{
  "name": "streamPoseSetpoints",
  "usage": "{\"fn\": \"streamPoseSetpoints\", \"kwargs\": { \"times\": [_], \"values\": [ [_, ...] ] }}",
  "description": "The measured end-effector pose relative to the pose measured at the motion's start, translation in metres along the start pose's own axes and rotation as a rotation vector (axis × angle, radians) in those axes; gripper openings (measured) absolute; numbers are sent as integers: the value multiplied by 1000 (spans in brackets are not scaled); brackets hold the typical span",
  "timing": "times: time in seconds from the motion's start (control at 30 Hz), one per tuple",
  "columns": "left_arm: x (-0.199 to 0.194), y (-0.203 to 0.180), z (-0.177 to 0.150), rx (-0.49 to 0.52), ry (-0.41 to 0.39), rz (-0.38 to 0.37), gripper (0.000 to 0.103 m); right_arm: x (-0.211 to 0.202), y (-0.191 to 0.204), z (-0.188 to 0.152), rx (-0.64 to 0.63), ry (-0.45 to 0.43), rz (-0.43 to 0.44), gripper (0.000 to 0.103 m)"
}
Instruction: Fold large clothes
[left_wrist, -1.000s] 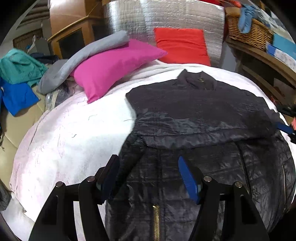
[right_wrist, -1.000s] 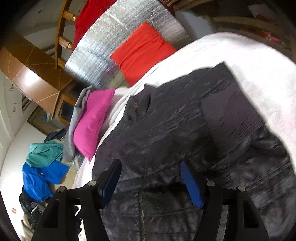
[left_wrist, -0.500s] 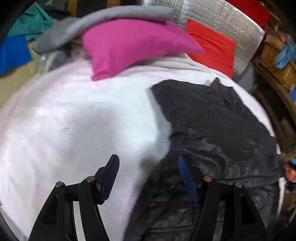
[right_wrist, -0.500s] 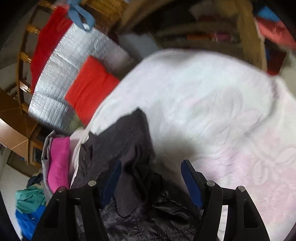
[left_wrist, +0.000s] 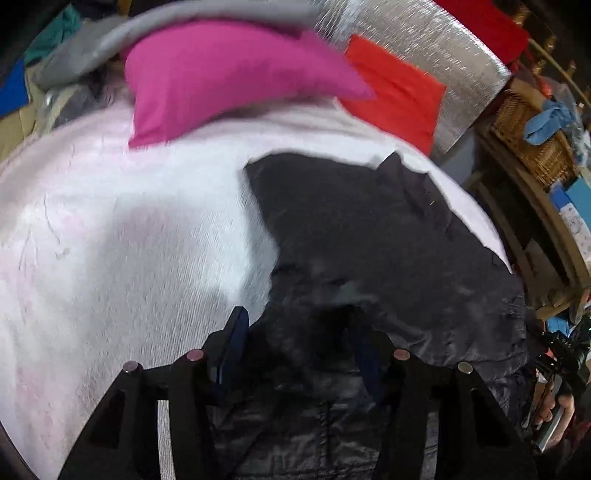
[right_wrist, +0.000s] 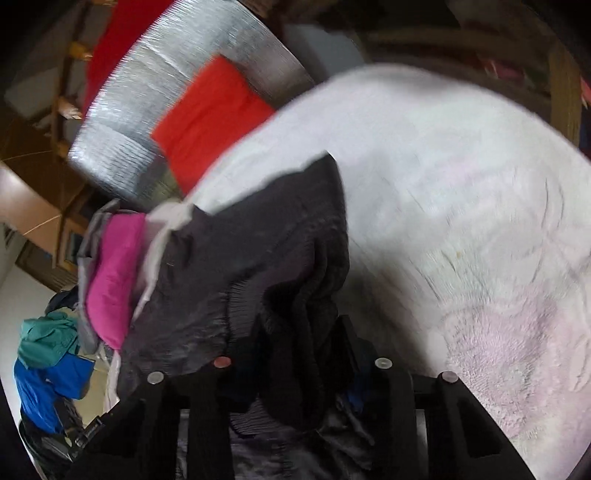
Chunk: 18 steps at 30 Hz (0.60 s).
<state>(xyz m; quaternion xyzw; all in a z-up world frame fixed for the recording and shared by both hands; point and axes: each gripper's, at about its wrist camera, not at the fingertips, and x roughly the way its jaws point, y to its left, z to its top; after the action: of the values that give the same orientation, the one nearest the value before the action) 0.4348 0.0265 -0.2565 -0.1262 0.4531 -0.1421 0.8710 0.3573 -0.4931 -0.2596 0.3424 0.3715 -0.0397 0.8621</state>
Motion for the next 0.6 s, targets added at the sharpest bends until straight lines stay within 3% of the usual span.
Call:
{"fn": "streamPoseSetpoints", "kwargs": {
  "times": [0.1,0.2,0.23,0.3,0.4,0.6],
  "values": [
    [4,-3,0,23,16,51,57,8,0,-3,-10,28,-34,38],
    [23,6,-6,-22,113,56,59,25,-16,-3,75,107,-44,45],
    [23,7,-5,-34,114,51,61,24,-20,-2,108,113,-31,45],
    [17,10,-5,-45,103,48,62,17,-21,-1,126,122,-20,57],
    [4,14,-6,-60,88,43,63,0,-16,-4,91,100,-8,66],
    [-29,26,-25,-53,51,42,64,-37,-18,-21,53,89,19,67]
  ]
}}
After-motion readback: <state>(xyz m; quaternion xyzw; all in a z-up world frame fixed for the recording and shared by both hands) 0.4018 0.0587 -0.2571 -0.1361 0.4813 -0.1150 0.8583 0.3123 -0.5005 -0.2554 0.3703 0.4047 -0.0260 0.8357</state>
